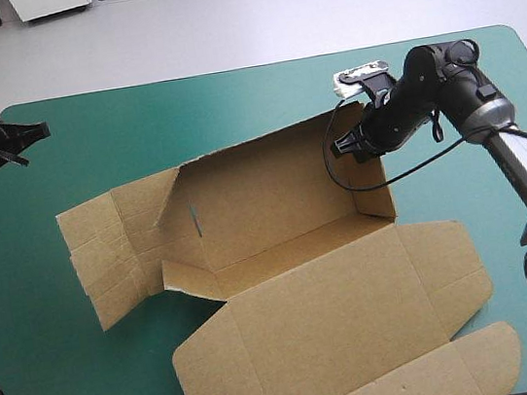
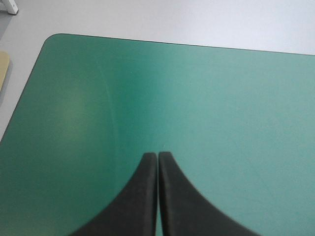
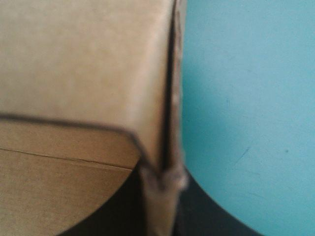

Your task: Fold the box

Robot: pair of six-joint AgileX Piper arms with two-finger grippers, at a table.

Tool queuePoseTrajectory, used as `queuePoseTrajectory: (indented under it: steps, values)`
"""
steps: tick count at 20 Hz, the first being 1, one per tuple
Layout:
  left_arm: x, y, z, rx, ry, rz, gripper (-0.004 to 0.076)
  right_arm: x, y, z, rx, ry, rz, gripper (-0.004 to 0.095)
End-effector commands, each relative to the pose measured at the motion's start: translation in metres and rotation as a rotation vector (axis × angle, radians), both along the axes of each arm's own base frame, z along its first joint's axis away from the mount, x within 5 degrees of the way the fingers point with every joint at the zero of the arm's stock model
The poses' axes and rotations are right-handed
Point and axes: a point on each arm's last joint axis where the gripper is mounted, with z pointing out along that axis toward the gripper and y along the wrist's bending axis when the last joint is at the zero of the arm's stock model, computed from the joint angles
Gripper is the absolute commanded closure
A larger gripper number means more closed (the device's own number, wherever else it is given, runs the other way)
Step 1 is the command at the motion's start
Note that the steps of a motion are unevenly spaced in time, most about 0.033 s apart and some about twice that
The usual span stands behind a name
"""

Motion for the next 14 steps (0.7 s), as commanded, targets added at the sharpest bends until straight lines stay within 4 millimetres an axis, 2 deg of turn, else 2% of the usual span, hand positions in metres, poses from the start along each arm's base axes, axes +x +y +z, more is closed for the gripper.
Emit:
queuePoseTrajectory:
  steps: [1, 4, 8, 10, 13, 14]
  values:
    - [-0.009, -0.002, 0.026, 0.010, -0.120, 0.011, 0.0727, -0.001, 0.005, 0.019, 0.086, -0.072, 0.041, 0.0908]
    - [-0.009, -0.002, 0.026, 0.012, -0.120, 0.010, 0.0727, 0.011, 0.008, 0.010, 0.089, -0.111, 0.053, 0.0908]
    - [-0.009, -0.002, 0.026, 0.013, -0.122, 0.010, 0.0727, 0.019, 0.010, 0.010, 0.096, -0.194, 0.062, 0.0900]
    - [-0.009, -0.002, 0.026, 0.013, -0.122, 0.010, 0.0727, 0.020, 0.012, 0.012, 0.114, -0.210, 0.086, 0.0826]
    - [-0.009, -0.003, 0.027, 0.004, -0.124, 0.009, 0.0727, 0.021, 0.013, 0.009, 0.119, -0.202, 0.086, 0.0640]
    - [-0.009, -0.003, 0.027, 0.000, -0.125, 0.008, 0.0727, 0.022, 0.013, 0.007, 0.113, -0.198, 0.083, 0.0610]
